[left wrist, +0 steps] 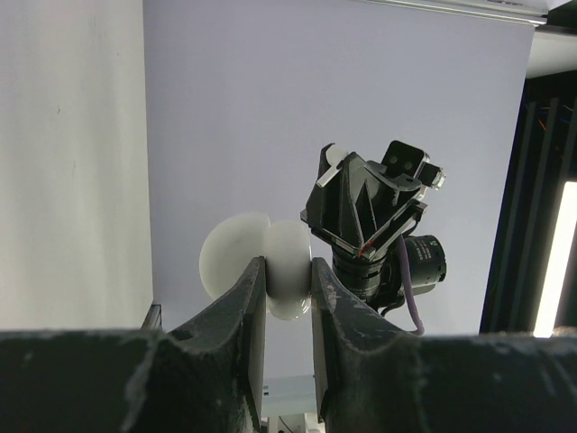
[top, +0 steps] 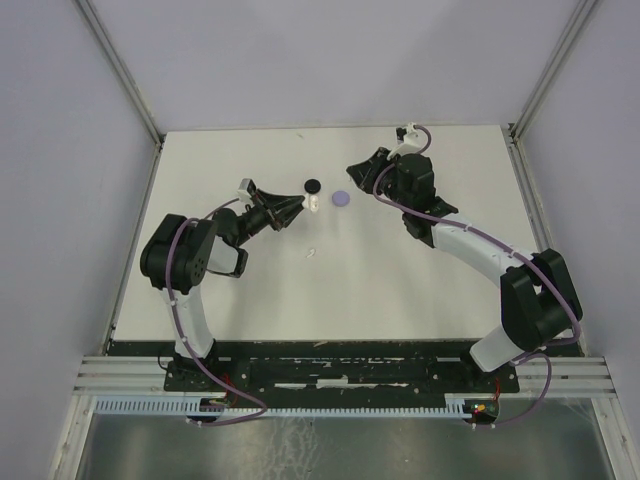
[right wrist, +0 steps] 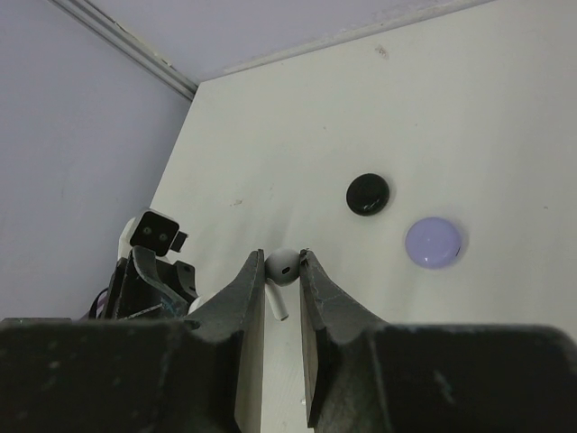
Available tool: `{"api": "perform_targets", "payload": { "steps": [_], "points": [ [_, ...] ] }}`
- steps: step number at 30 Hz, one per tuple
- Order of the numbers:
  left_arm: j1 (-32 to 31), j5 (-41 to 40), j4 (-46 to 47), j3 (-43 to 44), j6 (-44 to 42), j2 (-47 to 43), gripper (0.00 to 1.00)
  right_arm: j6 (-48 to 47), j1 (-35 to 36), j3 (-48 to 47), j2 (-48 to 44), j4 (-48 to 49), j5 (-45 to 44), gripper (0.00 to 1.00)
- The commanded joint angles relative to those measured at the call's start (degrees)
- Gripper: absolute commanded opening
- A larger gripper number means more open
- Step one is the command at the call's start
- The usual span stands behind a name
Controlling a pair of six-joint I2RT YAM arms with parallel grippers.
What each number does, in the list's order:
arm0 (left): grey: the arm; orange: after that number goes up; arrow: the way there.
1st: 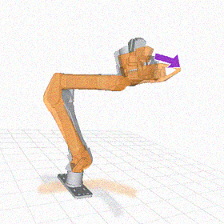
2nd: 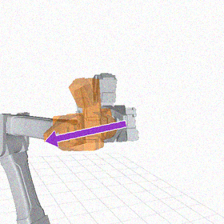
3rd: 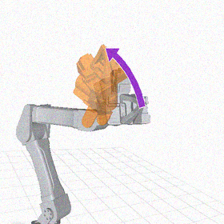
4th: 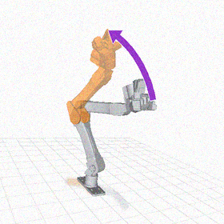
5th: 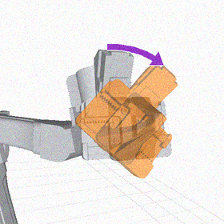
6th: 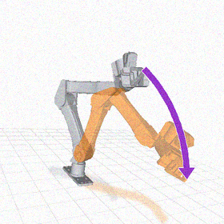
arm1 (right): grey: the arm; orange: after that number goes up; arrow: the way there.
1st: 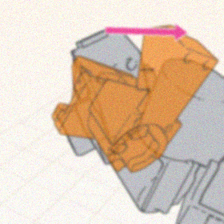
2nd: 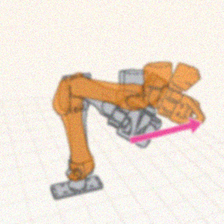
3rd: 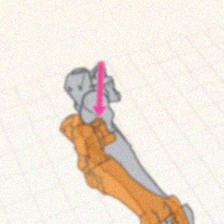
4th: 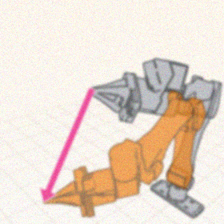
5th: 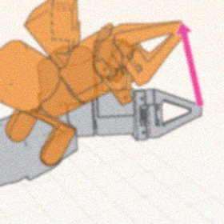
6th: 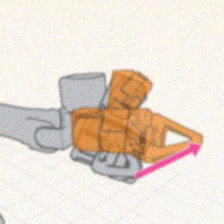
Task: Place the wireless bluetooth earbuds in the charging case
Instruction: Place the earbud in the charging case.
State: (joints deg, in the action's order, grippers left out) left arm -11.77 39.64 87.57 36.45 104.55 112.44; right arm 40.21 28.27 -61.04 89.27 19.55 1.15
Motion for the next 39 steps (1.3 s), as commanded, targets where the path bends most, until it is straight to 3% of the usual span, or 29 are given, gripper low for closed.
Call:
{"api": "perform_targets", "payload": {
  "steps": [1,39],
  "points": [
    [-0.3,1.3,7.5,-0.1,1.7,-2.3,0.03,-0.9,0.0,-1.3,-1.8,1.2,-0.9,0.01],
    [-0.4,1.6,7.5,0.3,1.6,-2.2,0.03,-1.9,0.0,-1.4,-0.6,2.6,0.1,0.01]
  ]
}}
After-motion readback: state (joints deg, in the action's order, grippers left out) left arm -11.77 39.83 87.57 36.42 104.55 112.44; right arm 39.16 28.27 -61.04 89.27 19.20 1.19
